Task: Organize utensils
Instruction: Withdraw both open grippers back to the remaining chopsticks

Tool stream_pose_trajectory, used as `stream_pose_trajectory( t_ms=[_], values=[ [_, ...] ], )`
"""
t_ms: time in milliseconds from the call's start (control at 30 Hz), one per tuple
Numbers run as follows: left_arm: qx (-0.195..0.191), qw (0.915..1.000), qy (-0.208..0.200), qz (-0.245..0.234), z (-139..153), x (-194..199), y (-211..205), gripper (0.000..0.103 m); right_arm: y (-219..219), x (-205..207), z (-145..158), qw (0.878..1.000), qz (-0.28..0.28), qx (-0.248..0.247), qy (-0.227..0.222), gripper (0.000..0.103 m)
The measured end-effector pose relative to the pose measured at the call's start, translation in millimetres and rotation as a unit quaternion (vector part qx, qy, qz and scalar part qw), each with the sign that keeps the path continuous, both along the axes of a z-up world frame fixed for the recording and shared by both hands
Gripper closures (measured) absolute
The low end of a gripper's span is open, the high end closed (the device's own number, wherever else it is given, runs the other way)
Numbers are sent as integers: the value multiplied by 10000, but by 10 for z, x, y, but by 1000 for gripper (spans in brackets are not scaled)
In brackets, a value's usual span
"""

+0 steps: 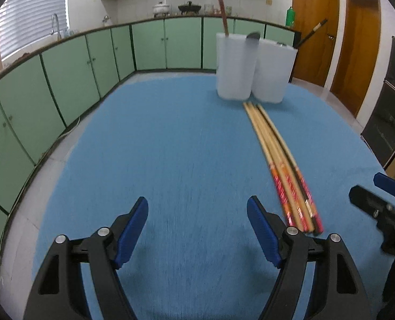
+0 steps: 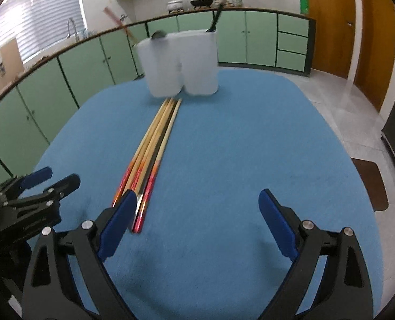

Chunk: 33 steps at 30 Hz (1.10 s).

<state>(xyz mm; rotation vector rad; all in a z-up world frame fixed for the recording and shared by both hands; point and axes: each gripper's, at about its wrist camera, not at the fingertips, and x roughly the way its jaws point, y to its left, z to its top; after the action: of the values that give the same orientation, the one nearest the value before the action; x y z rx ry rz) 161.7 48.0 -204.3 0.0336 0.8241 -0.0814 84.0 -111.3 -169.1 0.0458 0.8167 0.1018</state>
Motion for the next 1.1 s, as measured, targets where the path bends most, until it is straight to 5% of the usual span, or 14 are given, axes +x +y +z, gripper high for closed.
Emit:
stream_pose_trajectory(
  t_ms=[500, 800, 1000, 1100],
  values=[
    [-5, 9995, 295, 102, -103, 11, 88, 26, 279, 0, -183, 9980, 365, -304, 406, 32],
    [-35, 9994, 345, 99, -121, 32, 75, 24, 102, 34, -184, 9974, -66, -541, 470, 34],
    [-18, 9993, 349, 114, -124, 28, 78, 24, 67, -34, -174, 9987, 171, 32, 482, 37],
    [-32, 9993, 340, 137, -127, 24, 87, 23, 177, -45, -189, 9983, 326, -60, 477, 42]
  ],
)
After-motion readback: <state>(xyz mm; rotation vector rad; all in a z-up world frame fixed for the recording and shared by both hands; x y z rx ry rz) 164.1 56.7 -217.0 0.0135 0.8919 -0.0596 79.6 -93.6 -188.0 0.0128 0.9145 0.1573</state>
